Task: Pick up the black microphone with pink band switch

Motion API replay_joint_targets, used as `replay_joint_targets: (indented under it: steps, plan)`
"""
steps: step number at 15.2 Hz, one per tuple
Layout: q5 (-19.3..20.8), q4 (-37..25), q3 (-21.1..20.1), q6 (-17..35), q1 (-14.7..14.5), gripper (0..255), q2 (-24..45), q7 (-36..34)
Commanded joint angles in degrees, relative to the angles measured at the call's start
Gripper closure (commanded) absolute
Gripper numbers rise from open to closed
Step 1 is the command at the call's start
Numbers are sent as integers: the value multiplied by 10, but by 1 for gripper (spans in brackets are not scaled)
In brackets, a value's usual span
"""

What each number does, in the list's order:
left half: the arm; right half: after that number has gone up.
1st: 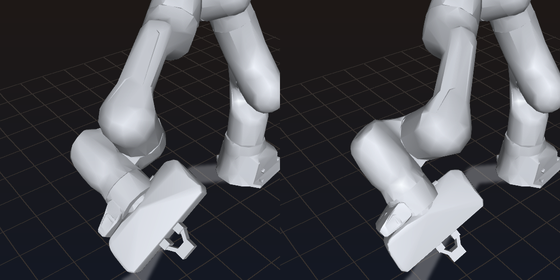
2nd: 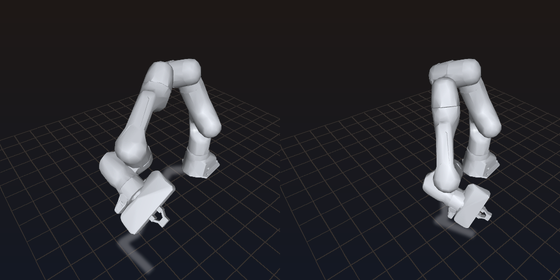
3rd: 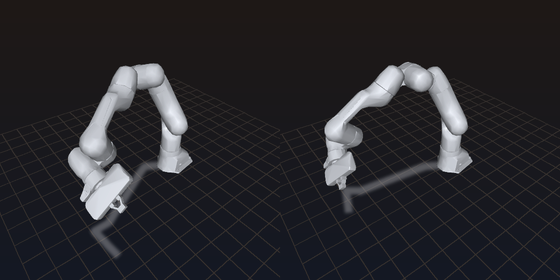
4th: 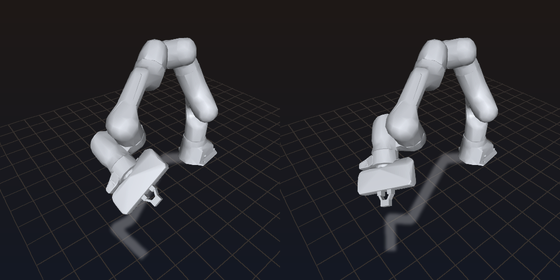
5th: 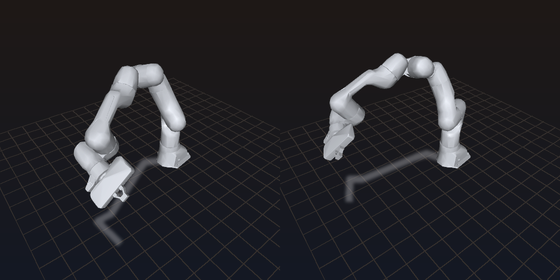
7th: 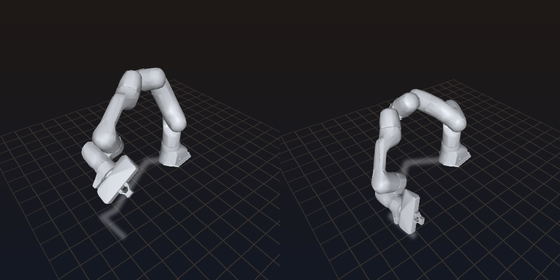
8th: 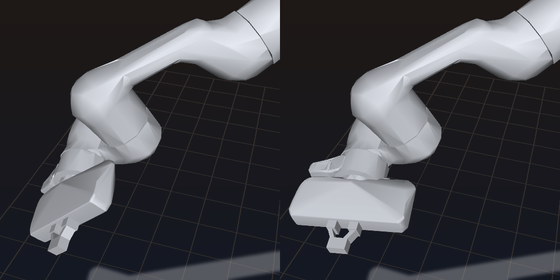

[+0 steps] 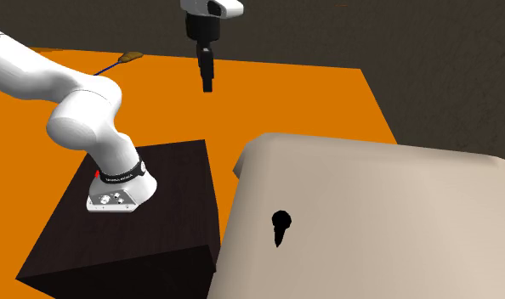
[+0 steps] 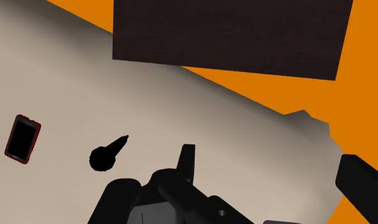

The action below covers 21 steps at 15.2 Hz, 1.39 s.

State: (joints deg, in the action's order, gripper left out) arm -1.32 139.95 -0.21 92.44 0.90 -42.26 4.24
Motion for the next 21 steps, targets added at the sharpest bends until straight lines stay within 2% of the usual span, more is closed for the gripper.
replay_joint_targets:
  steps: [1,11,21]
  plan:
    - [0,0,0,0,0,0,0,0]
    - [62,58,64,190,32,0,116,87]
    - [89,31,125,376,55,0,306,171]
